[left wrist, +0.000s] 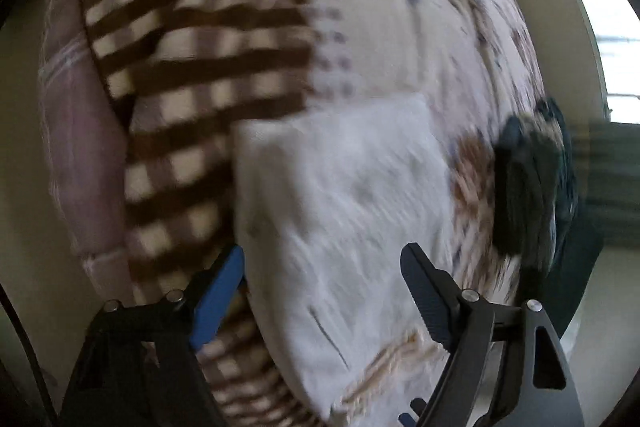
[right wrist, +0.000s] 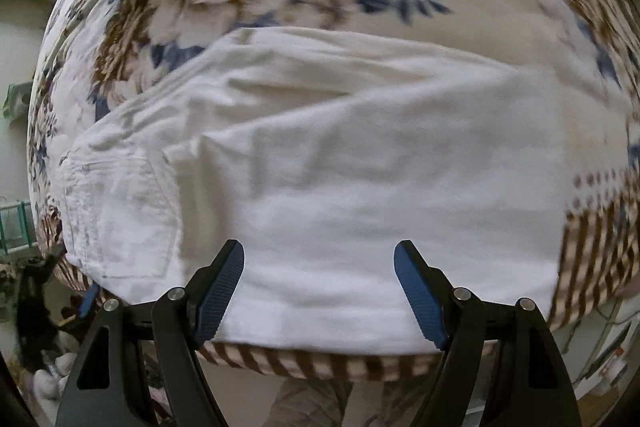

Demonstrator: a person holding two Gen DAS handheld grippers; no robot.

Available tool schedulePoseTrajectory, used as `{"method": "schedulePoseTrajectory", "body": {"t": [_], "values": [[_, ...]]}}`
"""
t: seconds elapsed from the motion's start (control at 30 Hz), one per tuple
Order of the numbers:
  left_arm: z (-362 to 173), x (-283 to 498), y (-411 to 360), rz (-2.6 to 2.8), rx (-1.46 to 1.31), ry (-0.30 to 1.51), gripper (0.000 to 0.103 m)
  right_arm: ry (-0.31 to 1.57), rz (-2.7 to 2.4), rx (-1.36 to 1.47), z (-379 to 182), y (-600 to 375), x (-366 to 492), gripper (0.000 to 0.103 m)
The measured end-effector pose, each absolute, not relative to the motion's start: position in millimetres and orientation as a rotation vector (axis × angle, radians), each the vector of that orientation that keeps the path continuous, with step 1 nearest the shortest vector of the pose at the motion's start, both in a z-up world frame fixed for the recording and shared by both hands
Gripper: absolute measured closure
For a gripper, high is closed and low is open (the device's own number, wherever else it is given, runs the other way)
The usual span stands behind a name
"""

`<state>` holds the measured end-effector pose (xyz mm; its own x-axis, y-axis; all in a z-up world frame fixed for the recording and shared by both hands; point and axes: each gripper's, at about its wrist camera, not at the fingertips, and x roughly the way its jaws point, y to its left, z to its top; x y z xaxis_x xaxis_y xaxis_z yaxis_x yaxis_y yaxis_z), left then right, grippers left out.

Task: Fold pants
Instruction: 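Pinch the white pants' folded end with the left gripper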

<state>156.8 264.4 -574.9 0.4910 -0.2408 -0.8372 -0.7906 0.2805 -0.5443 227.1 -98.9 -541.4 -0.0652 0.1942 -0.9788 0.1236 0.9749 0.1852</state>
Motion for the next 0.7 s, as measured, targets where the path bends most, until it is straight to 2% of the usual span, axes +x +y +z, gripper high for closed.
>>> {"method": "schedulePoseTrajectory", "body": {"t": [0.17, 0.3, 0.4, 0.57, 0.63, 0.67, 0.7], "values": [[-605.1, 164.1, 276.6, 0.505, -1.284, 1.048, 0.027, 1.649, 0.031, 0.128, -550.4, -73.6, 249.8, 0.023], [-599.1, 175.1, 274.6, 0.512, -1.193, 1.051, 0.063, 1.672, -0.020, 0.048, -561.4, -64.6, 260.7, 0.023], [-592.8, 179.5, 268.4, 0.511, -1.126, 1.043, 0.081, 1.670, -0.044, 0.029, -562.6, -63.1, 266.5, 0.023], [-557.8, 177.0, 252.4, 0.469, -0.986, 0.987, 0.085, 1.656, -0.053, 0.002, -559.0, -62.6, 272.1, 0.023], [-567.9, 181.2, 255.4, 0.462, -1.009, 1.007, 0.081, 1.661, -0.058, 0.013, -559.6, -67.2, 271.7, 0.023], [-580.2, 185.9, 258.4, 0.465, -1.041, 1.018, 0.070, 1.665, -0.062, 0.025, -561.0, -69.5, 270.9, 0.023], [-593.6, 189.3, 264.2, 0.472, -1.079, 1.037, 0.065, 1.671, -0.068, 0.042, -561.7, -71.5, 271.1, 0.023]]}}
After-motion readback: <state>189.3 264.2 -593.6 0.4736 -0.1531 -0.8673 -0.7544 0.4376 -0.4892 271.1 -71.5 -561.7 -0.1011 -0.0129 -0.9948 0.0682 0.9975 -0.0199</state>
